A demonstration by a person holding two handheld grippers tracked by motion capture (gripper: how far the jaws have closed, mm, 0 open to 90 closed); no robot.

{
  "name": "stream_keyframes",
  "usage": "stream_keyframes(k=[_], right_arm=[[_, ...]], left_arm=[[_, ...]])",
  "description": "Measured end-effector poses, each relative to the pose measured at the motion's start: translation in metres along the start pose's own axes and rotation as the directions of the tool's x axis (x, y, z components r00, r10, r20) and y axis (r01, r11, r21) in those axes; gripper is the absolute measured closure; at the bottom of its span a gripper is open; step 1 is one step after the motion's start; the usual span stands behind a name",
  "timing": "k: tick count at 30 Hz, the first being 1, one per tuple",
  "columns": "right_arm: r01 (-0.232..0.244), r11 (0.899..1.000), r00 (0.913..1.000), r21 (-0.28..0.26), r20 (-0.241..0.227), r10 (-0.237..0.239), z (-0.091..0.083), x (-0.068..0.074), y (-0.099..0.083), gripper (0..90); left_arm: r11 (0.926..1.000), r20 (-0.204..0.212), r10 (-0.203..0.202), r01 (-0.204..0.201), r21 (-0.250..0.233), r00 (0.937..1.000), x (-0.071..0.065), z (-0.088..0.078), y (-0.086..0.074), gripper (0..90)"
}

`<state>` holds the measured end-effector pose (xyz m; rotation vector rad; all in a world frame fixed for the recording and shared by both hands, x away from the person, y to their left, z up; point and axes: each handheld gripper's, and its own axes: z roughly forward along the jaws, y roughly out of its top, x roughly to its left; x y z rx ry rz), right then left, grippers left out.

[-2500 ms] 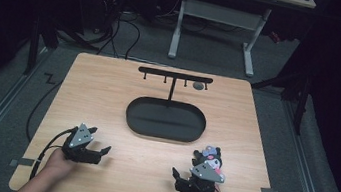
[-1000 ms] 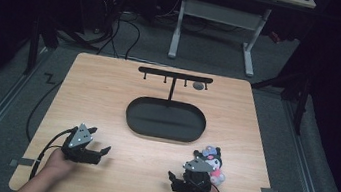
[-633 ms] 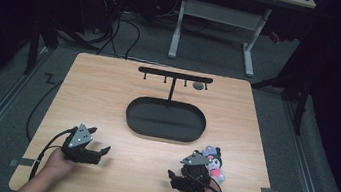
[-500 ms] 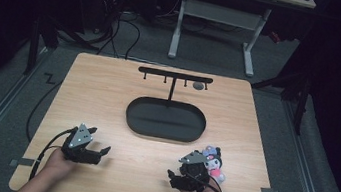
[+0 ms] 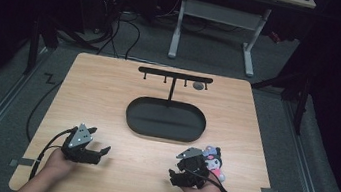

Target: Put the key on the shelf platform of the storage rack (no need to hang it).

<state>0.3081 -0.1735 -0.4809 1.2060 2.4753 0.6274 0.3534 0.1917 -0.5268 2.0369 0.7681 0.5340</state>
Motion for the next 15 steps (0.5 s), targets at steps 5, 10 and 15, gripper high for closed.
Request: stream_keyframes(k=[5, 10, 15], right_arm=[[0.009, 0.999, 1.0, 0.031, -0.003, -0.008, -0.002, -0.002, 0.002, 31.3], [0.028, 0.996, 0.9996, 0.087, -0.007, -0.027, -0.003, -0.003, 0.007, 31.7], [0.053, 0.99, 0.9985, 0.133, 0.002, -0.054, -0.003, -0.003, 0.01, 32.0]], left_arm=[[1.0, 0.001, 0.0, 0.0, 0.0, 1.0, 0.0, 0.0, 0.0, 15.4], [1.0, 0.0, -0.001, 0.001, 0.0, 1.0, 0.0, 0.0, 0.0, 15.4], [1.0, 0.002, -0.002, 0.002, 0.001, 1.0, 0.0, 0.0, 0.0, 15.4]])
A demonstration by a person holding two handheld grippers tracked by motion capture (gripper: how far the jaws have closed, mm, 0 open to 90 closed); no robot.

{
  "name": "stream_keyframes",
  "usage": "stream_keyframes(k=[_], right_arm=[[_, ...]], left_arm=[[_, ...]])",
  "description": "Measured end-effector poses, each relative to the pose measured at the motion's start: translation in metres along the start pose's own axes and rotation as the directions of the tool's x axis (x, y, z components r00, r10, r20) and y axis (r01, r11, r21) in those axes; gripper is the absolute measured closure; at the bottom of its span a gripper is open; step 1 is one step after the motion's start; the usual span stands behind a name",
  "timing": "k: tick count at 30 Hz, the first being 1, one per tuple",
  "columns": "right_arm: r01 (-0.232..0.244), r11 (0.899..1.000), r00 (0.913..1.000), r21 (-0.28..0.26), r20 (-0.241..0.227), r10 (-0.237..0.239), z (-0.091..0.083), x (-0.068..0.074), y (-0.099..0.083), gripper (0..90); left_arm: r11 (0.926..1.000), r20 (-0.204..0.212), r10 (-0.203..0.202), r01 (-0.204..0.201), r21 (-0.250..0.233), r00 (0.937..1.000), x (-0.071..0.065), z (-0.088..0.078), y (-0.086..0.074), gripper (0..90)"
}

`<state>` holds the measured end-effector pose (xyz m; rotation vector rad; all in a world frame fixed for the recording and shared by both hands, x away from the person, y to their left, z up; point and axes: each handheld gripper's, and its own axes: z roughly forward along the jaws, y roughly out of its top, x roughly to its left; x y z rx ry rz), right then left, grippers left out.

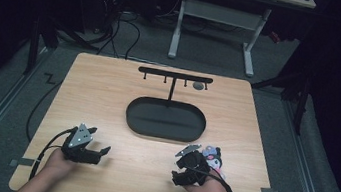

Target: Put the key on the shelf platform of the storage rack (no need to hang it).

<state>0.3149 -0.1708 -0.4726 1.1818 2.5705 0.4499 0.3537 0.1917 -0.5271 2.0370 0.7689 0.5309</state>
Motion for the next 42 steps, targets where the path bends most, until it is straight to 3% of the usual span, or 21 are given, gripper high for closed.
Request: stream_keyframes(k=[19, 24, 36, 37, 39, 42], right_arm=[[-0.008, 0.993, 0.9991, 0.117, -0.041, 0.013, 0.002, -0.001, 0.011, 32.9], [-0.026, 0.993, 0.9988, 0.117, -0.038, 0.031, -0.001, -0.002, 0.013, 32.9], [-0.057, 0.994, 0.9984, 0.095, 0.004, 0.057, -0.03, -0.024, 0.008, 33.5], [-0.092, 0.99, 0.9958, 0.103, 0.007, 0.092, -0.032, -0.024, 0.007, 33.5], [-0.079, 0.992, 0.9969, 0.097, 0.011, 0.078, -0.037, -0.03, 0.004, 33.4], [-0.106, 0.99, 0.994, 0.096, 0.036, 0.103, -0.045, -0.038, -0.004, 33.3]], left_arm=[[1.0, 0.002, -0.002, 0.002, 0.0, 1.0, 0.0, 0.0, 0.0, 15.4], [1.0, 0.002, -0.003, 0.003, -0.001, 1.0, 0.001, 0.0, 0.0, 15.4], [1.0, 0.001, -0.003, 0.003, -0.001, 1.0, 0.0, 0.0, 0.0, 15.4], [1.0, 0.001, -0.003, 0.003, -0.001, 1.0, 0.001, 0.0, 0.0, 15.4], [1.0, 0.001, -0.003, 0.003, -0.001, 1.0, 0.0, 0.0, 0.0, 15.4], [1.0, -0.001, -0.001, 0.001, -0.001, 1.0, 0.0, 0.0, 0.0, 15.4]])
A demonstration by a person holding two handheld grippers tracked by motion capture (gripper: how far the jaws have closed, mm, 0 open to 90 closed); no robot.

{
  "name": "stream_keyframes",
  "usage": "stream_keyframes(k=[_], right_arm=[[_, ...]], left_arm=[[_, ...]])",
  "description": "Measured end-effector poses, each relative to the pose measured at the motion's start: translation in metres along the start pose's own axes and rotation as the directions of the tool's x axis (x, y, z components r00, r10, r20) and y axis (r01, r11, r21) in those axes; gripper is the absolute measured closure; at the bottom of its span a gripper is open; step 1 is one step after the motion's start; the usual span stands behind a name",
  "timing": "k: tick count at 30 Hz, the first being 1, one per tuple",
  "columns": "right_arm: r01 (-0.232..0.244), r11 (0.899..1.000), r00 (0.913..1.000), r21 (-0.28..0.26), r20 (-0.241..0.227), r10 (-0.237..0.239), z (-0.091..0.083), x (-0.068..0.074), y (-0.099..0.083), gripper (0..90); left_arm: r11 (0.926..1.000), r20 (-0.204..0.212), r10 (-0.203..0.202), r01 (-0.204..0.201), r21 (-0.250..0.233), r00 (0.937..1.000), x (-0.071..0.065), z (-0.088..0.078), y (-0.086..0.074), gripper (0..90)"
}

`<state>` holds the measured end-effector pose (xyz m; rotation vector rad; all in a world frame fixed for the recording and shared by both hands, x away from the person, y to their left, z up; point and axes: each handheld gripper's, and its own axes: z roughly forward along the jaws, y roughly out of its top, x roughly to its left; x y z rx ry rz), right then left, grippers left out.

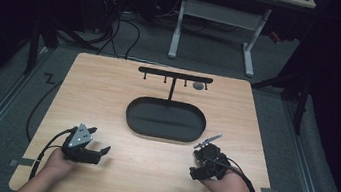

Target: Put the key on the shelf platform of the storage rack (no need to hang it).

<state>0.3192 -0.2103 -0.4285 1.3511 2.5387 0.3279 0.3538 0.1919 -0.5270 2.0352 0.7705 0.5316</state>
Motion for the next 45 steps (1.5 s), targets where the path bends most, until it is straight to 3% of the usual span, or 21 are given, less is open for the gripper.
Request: stream_keyframes(k=[14, 34, 45], right_arm=[[-0.041, 0.999, 0.9979, -0.006, 0.049, 0.041, -0.008, -0.017, -0.02, 32.2], [-0.128, 0.992, 0.9916, 0.007, 0.018, 0.128, 0.004, -0.03, -0.041, 30.8], [-0.202, 0.979, 0.9792, 0.027, -0.017, 0.202, 0.025, -0.034, -0.052, 28.9]], left_arm=[[1.0, 0.0, 0.001, -0.001, 0.002, 1.0, 0.0, 0.0, 0.0, 15.4], [1.0, -0.001, 0.002, -0.002, 0.004, 1.0, 0.0, 0.0, 0.0, 15.4], [1.0, 0.0, 0.002, -0.002, 0.004, 1.0, 0.0, 0.0, 0.0, 15.4]])
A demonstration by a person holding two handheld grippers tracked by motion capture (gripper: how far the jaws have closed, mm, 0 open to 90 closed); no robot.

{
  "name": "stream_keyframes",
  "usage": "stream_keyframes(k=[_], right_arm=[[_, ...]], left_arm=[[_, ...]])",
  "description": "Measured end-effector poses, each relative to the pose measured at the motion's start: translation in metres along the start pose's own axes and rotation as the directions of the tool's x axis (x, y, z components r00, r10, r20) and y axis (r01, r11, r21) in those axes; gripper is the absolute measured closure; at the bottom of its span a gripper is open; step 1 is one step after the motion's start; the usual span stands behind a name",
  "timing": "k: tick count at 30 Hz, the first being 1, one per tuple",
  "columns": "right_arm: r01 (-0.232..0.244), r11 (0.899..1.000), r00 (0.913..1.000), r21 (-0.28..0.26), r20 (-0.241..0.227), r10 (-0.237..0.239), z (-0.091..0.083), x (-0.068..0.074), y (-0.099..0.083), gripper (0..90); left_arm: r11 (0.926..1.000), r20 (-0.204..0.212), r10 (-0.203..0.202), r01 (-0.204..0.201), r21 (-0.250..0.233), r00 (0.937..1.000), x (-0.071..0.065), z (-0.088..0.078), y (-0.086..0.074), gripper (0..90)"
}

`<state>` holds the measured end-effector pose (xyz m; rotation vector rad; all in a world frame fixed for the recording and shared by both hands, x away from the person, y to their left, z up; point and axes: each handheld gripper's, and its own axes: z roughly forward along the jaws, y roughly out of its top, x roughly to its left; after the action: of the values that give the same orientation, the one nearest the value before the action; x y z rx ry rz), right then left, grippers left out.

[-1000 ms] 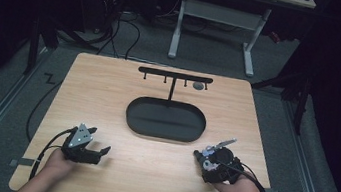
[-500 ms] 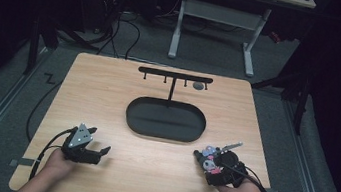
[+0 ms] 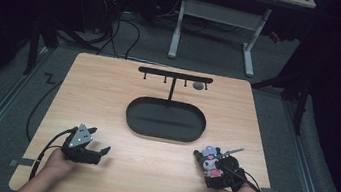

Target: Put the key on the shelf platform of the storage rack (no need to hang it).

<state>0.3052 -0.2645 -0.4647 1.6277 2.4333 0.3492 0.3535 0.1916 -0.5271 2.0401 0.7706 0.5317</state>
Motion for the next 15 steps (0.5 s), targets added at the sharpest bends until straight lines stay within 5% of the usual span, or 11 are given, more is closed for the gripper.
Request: stream_keyframes(k=[15], right_arm=[[-0.06, 0.998, 0.9981, -0.021, -0.013, 0.06, 0.016, -0.007, -0.008, 33.3]], left_arm=[[1.0, 0.0, 0.001, -0.001, 0.003, 1.0, 0.0, 0.0, 0.0, 15.4]])
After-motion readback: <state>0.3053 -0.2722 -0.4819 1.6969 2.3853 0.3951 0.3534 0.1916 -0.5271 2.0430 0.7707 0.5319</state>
